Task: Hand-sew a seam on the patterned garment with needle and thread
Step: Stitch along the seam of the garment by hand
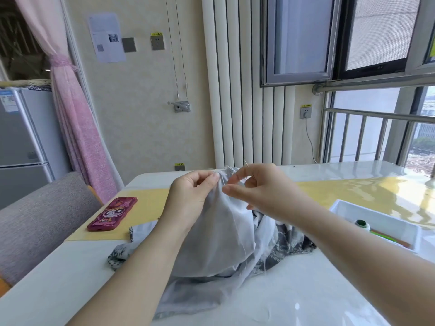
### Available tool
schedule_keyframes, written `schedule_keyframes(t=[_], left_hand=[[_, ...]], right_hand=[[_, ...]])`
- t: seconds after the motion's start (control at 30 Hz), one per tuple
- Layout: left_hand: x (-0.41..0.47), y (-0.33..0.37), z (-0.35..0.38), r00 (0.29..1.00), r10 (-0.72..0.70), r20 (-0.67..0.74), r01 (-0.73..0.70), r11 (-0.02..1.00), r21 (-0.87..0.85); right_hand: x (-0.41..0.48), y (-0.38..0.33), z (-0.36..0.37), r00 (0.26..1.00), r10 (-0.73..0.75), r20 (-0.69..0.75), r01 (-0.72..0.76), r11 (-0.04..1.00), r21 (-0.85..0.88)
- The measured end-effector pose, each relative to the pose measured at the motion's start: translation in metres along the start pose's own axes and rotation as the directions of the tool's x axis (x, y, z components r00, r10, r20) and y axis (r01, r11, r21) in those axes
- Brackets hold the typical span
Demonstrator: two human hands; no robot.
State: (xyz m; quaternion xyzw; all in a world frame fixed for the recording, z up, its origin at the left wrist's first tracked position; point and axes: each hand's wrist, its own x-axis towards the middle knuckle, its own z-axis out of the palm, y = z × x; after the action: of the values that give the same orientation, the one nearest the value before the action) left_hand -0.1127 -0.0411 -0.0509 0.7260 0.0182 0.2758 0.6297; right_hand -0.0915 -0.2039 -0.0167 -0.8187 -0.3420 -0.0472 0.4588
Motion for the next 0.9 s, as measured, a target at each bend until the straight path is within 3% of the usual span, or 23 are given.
schedule_keyframes(t=[0.1, 0.27, 0.47, 0.7, 0.9], left_hand=[[-0.005, 0.005, 0.000, 0.997, 0.063, 0.054, -0.068, 0.994, 0.083], [-0.005, 0.004, -0.005, 0.995, 0.076, 0.059, -0.080, 0.994, 0.069], [-0.003, 0.002, -0.006, 0.997, 0.074, 0.000, -0.074, 0.995, 0.069], [0.001, -0.002, -0.007, 0.998, 0.048, -0.050, -0.047, 0.999, 0.024], [0.000, -0.002, -0.005, 0.998, 0.037, -0.050, -0.036, 0.999, 0.026]], right_hand=[[0.005, 0.003, 0.012, 0.993, -0.049, -0.110, 0.047, 0.999, -0.022], [0.011, 0.011, 0.014, 0.989, -0.013, -0.146, 0.021, 0.998, 0.054], [-0.006, 0.006, 0.002, 0.995, -0.065, 0.069, 0.062, 0.997, 0.047], [-0.022, -0.003, -0.012, 0.917, -0.132, 0.377, 0.199, 0.969, -0.143], [-0.020, -0.006, -0.024, 0.896, -0.135, 0.423, 0.222, 0.961, -0.163]])
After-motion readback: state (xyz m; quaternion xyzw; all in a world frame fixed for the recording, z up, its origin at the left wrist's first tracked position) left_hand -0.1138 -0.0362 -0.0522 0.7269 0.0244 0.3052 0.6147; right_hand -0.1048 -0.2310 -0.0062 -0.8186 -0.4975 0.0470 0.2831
